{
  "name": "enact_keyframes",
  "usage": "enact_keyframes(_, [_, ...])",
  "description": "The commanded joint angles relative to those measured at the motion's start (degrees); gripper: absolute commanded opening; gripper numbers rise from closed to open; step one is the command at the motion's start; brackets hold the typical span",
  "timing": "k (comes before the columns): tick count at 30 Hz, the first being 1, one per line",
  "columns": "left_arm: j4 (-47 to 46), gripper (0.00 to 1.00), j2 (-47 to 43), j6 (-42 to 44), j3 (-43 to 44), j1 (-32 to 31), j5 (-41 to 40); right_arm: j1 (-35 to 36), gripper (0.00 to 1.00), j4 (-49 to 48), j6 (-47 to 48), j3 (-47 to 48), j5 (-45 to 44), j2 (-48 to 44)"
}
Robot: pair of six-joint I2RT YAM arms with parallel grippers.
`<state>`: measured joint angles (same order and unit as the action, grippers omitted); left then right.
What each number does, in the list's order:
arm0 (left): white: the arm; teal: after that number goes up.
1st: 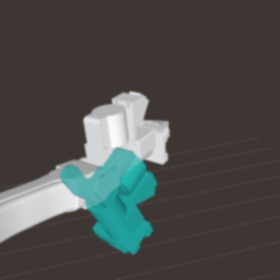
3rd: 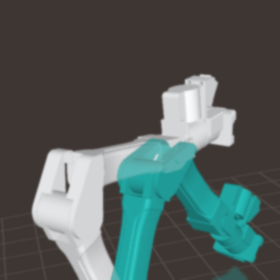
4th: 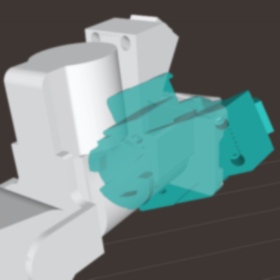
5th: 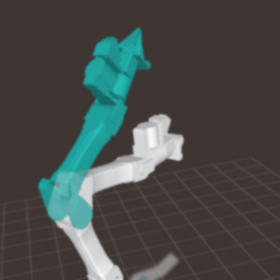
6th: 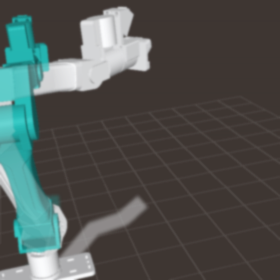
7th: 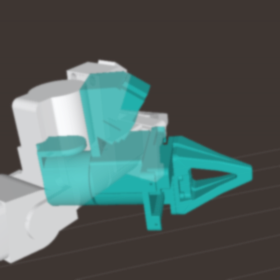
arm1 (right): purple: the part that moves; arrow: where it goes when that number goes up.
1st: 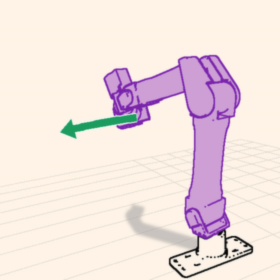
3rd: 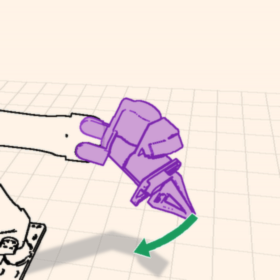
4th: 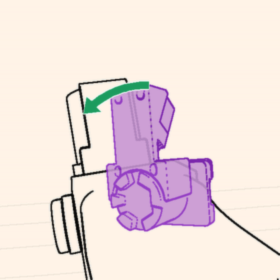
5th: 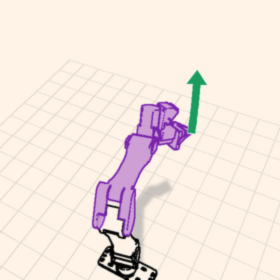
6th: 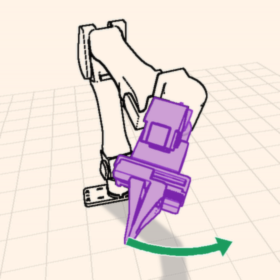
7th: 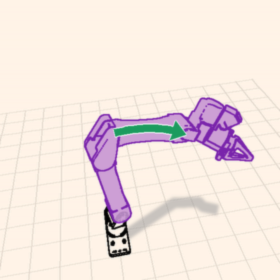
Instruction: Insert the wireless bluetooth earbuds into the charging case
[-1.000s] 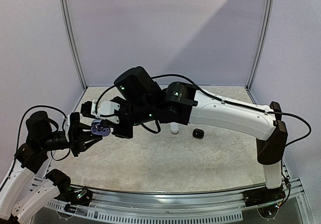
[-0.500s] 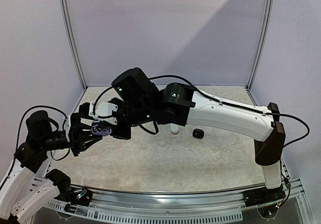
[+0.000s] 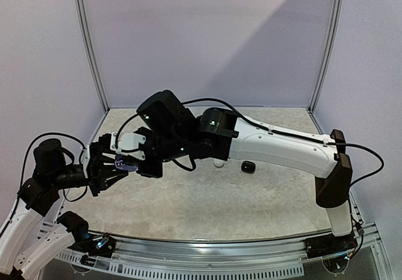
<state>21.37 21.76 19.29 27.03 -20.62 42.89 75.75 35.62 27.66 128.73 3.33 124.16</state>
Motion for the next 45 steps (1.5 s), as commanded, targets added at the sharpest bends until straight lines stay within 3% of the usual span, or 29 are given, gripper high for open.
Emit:
enact_keyframes(1, [-2.9, 0.0, -0.7, -2.0, 0.8, -0.9, 2.7, 0.0, 0.1, 1.2, -0.7, 0.6, -0.2, 2.5])
enact_keyframes(14, [-4.9, 0.0, -1.1, -6.2, -1.1, -0.7, 4.3, -0.5, 0.27, 1.1, -0.8, -2.1, -1.2, -2.8])
enact_keyframes(21, [-4.2, 0.0, -1.8, -4.8, -2.2, -0.4, 3.9, -1.1, 0.47, -4.2, -2.3, -8.7, 2.1, -11.2])
enact_keyframes(26, [2.6, 0.0, -2.5, 4.9, -1.1, -0.3, 4.2, -3.7, 0.48, -14.1, -8.8, -15.3, 9.0, -16.3])
enact_keyframes(31, [6.0, 0.0, -2.6, 10.5, 0.4, -0.4, 4.1, -5.2, 0.47, -17.1, -18.3, -13.0, -4.5, -12.3])
enact_keyframes(34, [6.2, 0.0, -2.6, 11.1, 0.9, -0.3, 4.0, -5.2, 0.46, -12.0, -19.9, -5.2, -4.2, -5.6])
enact_keyframes(38, [6.7, 0.0, -2.7, 11.5, 1.0, -0.4, 3.2, -4.9, 0.45, -7.4, -18.9, -0.9, 5.4, -0.4])
enact_keyframes(45, [0.7, 0.0, -2.7, 4.7, -0.5, 0.2, -0.9, -1.6, 0.45, -6.9, -8.4, -10.0, 10.6, -6.2])
